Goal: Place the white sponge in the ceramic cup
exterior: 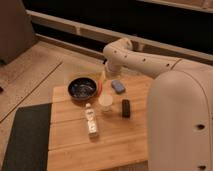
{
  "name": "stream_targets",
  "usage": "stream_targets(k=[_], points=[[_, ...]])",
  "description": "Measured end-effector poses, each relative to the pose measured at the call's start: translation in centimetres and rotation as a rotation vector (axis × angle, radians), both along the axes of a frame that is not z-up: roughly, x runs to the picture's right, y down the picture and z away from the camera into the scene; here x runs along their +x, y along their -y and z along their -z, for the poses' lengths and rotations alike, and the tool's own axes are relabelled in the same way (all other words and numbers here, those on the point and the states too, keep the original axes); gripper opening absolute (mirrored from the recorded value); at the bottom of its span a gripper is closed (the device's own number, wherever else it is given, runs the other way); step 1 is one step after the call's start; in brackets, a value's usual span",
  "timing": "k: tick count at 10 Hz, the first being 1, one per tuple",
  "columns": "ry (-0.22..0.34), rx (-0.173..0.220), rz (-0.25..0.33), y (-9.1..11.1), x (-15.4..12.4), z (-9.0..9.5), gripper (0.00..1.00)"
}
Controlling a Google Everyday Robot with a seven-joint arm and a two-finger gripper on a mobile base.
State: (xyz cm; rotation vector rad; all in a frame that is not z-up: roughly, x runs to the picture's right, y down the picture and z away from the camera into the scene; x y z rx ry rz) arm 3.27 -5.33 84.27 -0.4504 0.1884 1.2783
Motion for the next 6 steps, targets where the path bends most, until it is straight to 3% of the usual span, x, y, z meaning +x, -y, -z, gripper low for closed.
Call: stream_targets(k=[3, 5, 6], points=[[-0.005, -0.007, 0.021, -0.7, -0.2, -0.1, 0.65], [-0.023, -0.02, 0.055, -1.8, -0.6, -1.1, 0.65], [-0.057, -0.013, 0.078, -1.8, 0.7, -2.3, 0.65]])
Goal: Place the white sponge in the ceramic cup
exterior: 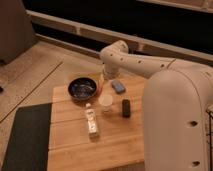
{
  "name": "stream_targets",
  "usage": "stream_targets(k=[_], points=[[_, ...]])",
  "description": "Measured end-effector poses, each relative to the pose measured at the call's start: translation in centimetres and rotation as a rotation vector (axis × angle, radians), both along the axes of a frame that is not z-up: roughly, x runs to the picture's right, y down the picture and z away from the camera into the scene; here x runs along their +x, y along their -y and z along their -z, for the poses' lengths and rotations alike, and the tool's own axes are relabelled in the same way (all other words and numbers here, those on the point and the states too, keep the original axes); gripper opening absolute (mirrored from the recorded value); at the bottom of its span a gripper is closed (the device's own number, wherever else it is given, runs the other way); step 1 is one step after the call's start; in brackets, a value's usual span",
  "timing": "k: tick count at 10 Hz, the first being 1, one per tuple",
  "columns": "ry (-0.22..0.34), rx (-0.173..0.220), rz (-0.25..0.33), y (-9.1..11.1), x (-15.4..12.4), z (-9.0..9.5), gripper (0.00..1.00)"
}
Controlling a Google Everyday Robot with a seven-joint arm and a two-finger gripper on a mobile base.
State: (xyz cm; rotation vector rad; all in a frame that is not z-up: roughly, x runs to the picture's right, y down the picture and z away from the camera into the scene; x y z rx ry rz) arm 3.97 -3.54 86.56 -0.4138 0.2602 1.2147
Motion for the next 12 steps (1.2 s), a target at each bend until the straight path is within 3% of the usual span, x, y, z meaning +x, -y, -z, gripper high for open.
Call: stream_targets(k=[2, 4, 7, 8, 12], points=[[-0.049, 0.017, 0.012, 0.6, 2.5, -1.5, 0.65], [-0.057, 0.063, -0.01, 1.9, 4.9, -2.6, 0.65], [0.056, 0.207, -0.134, 5.9, 6.9, -3.0, 0.65], [0.064, 0.23, -0.158, 6.5, 7.8, -3.0, 0.65], [0.08, 0.238, -0.168, 6.8, 7.3, -3.0, 0.65]])
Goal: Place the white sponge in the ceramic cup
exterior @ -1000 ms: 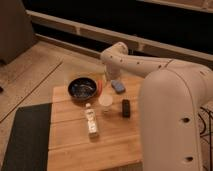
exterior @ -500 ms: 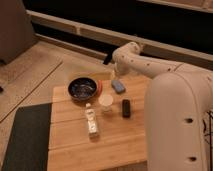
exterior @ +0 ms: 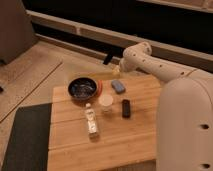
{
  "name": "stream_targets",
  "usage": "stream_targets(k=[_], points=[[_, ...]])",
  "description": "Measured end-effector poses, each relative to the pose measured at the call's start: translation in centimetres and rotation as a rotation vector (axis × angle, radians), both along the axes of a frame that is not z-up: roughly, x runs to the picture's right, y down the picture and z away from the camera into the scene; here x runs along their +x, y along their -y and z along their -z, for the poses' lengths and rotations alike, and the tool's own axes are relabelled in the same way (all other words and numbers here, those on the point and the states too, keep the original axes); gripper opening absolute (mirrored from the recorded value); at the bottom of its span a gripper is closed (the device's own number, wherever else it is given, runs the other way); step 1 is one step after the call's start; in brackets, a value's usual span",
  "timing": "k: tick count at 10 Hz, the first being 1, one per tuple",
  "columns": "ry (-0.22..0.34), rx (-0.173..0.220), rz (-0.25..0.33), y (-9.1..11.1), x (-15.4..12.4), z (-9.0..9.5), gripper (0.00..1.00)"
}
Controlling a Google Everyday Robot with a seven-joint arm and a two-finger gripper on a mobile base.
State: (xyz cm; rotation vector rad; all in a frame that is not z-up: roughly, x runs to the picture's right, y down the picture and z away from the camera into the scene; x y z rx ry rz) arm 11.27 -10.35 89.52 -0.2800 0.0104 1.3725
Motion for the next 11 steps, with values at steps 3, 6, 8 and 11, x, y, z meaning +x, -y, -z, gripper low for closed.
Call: stream_targets(k=[3, 6, 8, 11], points=[[-0.025, 0.009, 0.038, 0.2, 1.1, -2.1, 0.65], [-0.052, -0.008, 0.088, -0.5, 2.2, -4.7, 0.65], [-0.042, -0.059, 0.101, -2.3, 1.7, -6.7, 0.65], [-0.015, -0.134, 0.135, -4.2, -0.2, -8.7, 0.65]])
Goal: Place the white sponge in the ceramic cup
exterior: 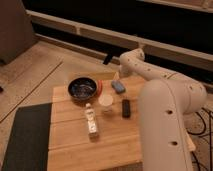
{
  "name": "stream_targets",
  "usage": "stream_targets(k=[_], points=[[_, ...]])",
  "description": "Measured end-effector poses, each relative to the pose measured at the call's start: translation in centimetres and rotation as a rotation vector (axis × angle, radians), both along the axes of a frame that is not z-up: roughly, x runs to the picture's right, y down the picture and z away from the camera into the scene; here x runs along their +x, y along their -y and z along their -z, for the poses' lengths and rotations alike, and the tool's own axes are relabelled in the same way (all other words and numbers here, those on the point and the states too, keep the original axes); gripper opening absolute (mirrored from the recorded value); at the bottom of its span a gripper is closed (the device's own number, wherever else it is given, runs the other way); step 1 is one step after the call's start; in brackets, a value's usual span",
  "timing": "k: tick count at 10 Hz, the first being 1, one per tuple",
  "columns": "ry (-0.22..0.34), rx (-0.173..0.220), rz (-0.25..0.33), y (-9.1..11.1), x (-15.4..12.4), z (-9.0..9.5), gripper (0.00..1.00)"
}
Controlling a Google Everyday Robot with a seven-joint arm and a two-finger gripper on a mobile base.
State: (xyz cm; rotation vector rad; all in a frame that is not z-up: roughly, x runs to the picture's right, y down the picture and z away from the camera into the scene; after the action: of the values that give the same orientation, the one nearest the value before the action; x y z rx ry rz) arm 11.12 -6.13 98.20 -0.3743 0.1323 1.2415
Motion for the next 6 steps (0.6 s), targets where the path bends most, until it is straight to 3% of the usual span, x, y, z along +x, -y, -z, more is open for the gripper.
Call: stream_targets(k=[6], points=[[-0.018, -0.141, 0.008, -2.9, 0.2, -4.1, 0.65]])
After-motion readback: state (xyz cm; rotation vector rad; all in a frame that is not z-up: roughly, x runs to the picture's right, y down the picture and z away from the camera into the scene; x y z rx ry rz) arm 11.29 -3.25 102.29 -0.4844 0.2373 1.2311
